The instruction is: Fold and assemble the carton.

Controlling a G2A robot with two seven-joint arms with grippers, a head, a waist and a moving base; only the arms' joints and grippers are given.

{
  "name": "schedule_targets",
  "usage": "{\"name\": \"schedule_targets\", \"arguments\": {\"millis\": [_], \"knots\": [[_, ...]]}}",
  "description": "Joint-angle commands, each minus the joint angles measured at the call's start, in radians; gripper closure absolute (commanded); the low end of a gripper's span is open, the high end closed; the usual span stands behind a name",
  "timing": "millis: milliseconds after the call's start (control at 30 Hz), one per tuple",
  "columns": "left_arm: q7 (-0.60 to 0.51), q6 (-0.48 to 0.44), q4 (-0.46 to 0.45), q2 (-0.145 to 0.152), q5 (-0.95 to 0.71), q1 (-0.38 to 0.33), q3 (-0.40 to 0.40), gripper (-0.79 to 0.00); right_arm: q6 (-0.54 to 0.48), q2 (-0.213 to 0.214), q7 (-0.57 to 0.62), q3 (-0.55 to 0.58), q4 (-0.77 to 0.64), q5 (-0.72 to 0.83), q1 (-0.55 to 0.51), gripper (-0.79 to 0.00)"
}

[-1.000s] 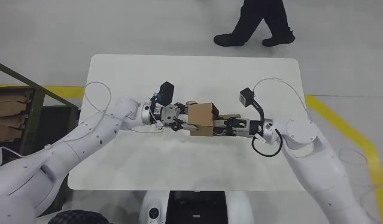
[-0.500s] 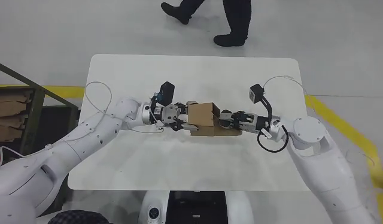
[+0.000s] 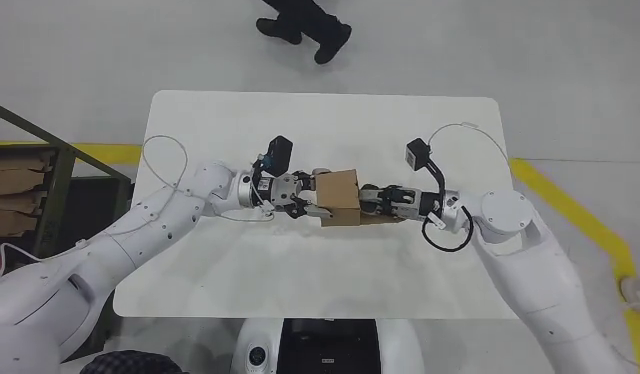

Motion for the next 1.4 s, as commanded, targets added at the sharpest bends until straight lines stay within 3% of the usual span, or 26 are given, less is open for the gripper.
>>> {"name": "schedule_targets", "arguments": {"millis": [0,233,500,667,833,1067,1367], "knots": [[0.002,0.0,0.002,-0.001,-0.001,0.0,0.002,-0.48,-0.001,0.0,0.001,-0.002,0.001,0.001,0.0,0.0],[0.008,0.0,0.008,-0.002,0.001,-0.004,0.006,-0.48,-0.01,0.007,-0.002,0.037,-0.009,0.014,-0.016,0.0],[0.016,0.0,0.015,-0.003,0.008,-0.007,0.008,-0.459,-0.008,0.042,-0.029,0.252,-0.051,0.045,-0.136,0.0],[0.031,0.0,0.015,-0.002,0.016,-0.006,0.006,-0.456,0.06,0.056,-0.034,0.328,-0.019,0.041,-0.197,0.0],[0.046,0.0,0.012,0.0,0.027,-0.005,0.002,-0.459,0.098,0.056,-0.005,0.296,0.044,0.047,-0.197,0.0],[0.059,0.0,0.013,-0.001,0.031,0.001,-0.008,-0.446,0.057,0.035,0.038,0.169,0.108,0.103,-0.149,0.0],[0.021,0.0,0.023,-0.007,0.026,0.008,-0.012,-0.446,0.021,0.025,0.058,0.115,0.126,0.118,-0.093,0.0]]}}
